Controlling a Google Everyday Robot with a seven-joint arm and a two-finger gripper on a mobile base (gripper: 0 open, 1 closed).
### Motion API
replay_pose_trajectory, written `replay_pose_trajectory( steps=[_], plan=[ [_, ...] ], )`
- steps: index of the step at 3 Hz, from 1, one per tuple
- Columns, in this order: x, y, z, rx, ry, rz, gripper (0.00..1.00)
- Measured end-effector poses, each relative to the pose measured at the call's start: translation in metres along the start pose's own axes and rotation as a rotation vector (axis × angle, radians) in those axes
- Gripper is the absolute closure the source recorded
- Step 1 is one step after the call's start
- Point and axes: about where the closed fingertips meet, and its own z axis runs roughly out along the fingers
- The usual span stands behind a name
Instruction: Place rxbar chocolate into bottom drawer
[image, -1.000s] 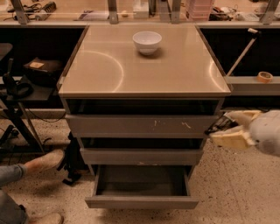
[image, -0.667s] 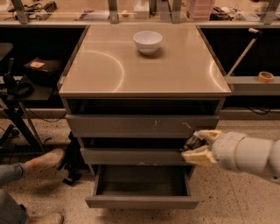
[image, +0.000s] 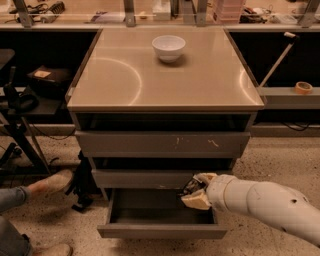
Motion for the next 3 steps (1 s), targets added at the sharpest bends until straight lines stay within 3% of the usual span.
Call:
replay_pose_trajectory(
  steps=[1, 2, 3],
  plan=[
    [0.017, -0.012, 0.009, -0.004, -0.043, 0.059, 1.00],
    [0.043, -0.058, 0.028, 0.054, -0.143, 0.138, 1.00],
    [0.082, -0.084, 0.062, 0.068, -0.209, 0.223, 1.00]
  ],
)
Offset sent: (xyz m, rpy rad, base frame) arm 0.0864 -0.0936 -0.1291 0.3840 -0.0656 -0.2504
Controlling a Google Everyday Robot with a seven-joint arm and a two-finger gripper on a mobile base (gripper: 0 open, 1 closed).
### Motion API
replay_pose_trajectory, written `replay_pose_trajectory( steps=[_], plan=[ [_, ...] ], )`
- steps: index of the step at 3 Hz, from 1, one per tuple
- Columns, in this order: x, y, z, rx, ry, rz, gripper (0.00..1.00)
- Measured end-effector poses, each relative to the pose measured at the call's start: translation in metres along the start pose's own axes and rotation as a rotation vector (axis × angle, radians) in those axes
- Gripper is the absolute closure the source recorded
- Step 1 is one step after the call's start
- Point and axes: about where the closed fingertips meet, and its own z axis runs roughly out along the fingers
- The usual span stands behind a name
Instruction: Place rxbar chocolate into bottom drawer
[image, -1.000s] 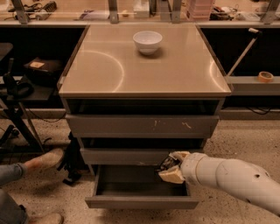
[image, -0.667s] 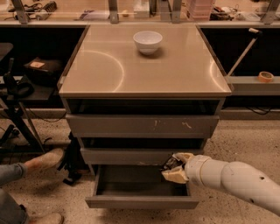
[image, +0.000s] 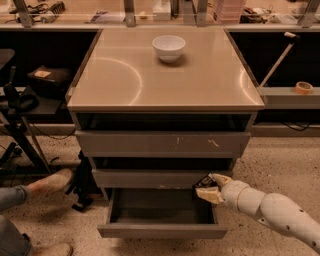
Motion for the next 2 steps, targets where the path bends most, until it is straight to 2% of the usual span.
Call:
replay_pose_trajectory(
  steps=[1, 2],
  plan=[
    [0.0205, 0.0064, 0.0149, -0.024, -0.006, 0.049, 1.00],
    [0.0201, 0.0064, 0.0148, -0.024, -0.006, 0.048, 1.00]
  ],
)
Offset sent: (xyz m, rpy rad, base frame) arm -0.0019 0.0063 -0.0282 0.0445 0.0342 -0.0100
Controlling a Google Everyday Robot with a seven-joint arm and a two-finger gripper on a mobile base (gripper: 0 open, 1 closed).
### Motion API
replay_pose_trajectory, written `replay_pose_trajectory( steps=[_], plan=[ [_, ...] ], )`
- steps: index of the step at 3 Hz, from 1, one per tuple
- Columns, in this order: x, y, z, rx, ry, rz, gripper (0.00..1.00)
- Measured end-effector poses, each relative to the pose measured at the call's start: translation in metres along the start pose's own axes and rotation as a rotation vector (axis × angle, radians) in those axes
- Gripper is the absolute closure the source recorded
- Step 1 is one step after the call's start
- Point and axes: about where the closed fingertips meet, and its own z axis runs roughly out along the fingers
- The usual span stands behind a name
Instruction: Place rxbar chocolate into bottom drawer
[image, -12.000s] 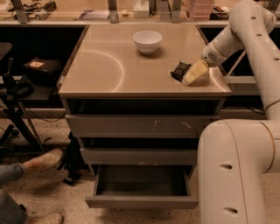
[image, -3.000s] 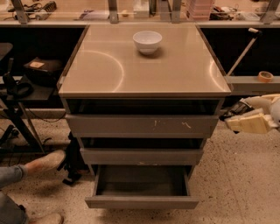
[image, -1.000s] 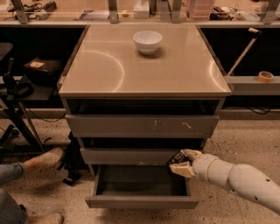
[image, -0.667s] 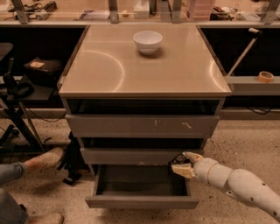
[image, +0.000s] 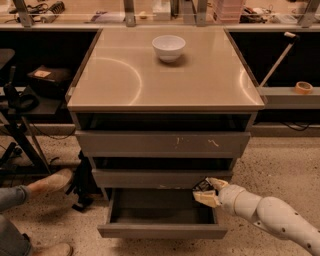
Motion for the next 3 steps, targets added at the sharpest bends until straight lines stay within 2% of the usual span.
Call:
replay_pose_trajectory(
  steps=[1, 3],
  plan=[
    [0.036, -0.011, 0.016, 0.014, 0.035, 0.073, 1.00],
    [0.124, -0.061, 0.075, 0.061, 0.057, 0.263, 1.00]
  ],
)
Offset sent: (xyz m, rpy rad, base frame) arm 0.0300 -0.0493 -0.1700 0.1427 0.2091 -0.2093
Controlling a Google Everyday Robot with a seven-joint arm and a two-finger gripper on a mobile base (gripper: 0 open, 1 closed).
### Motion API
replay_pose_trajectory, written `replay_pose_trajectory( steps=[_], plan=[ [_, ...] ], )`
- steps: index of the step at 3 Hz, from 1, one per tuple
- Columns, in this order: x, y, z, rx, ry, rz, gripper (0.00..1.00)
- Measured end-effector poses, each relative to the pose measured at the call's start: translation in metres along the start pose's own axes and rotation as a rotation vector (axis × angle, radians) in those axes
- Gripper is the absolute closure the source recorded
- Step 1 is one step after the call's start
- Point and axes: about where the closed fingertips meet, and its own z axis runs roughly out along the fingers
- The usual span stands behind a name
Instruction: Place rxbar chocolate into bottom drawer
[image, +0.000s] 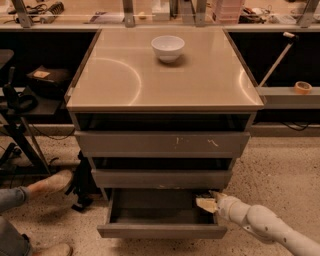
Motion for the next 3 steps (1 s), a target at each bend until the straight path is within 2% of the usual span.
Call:
replay_pose_trajectory(
  steps=[1, 2, 3],
  plan=[
    [0.002, 0.002, 0.003, 0.005, 0.003, -0.005, 1.00],
    [0.032, -0.013, 0.036, 0.033, 0.037, -0.019, 1.00],
    [0.061, -0.024, 0.081, 0.023, 0.051, 0.021, 1.00]
  ],
)
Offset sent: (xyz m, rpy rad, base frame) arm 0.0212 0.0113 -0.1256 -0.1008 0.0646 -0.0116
